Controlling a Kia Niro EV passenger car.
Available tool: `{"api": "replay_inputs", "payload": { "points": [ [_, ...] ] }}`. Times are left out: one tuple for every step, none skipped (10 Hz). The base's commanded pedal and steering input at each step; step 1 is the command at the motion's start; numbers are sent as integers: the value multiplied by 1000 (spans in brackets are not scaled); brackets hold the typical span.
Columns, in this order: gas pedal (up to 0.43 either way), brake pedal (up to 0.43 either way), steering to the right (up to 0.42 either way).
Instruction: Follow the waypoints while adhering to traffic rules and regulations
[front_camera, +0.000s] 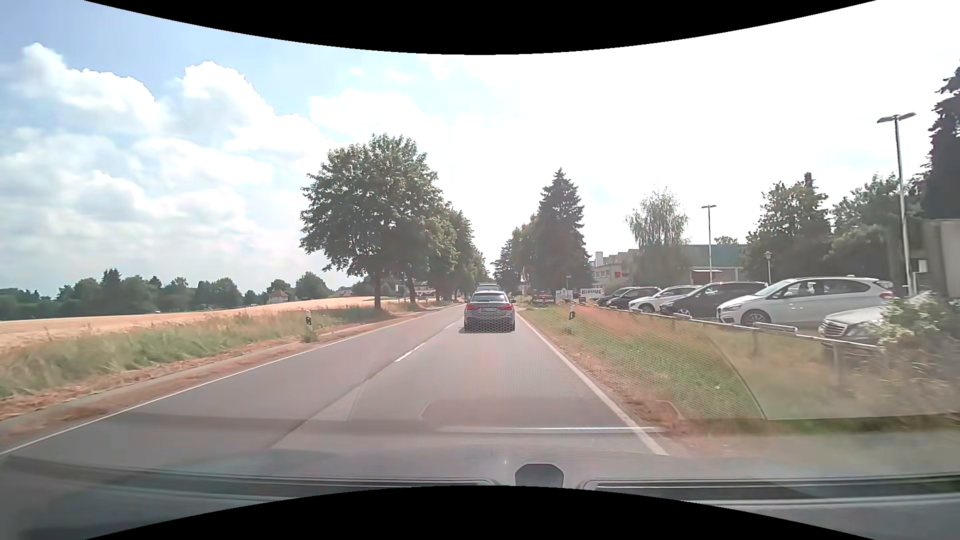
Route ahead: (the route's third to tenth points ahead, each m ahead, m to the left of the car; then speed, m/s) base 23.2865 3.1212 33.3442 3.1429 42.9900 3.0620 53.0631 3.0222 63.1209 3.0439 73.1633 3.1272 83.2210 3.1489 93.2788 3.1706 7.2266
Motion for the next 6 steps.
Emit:
{"api": "replay_inputs", "payload": {
  "points": [
    [429,0,-7],
    [449,0,-7],
    [449,0,-7],
    [449,0,-5],
    [461,0,-8],
    [461,0,-7]
  ]
}}
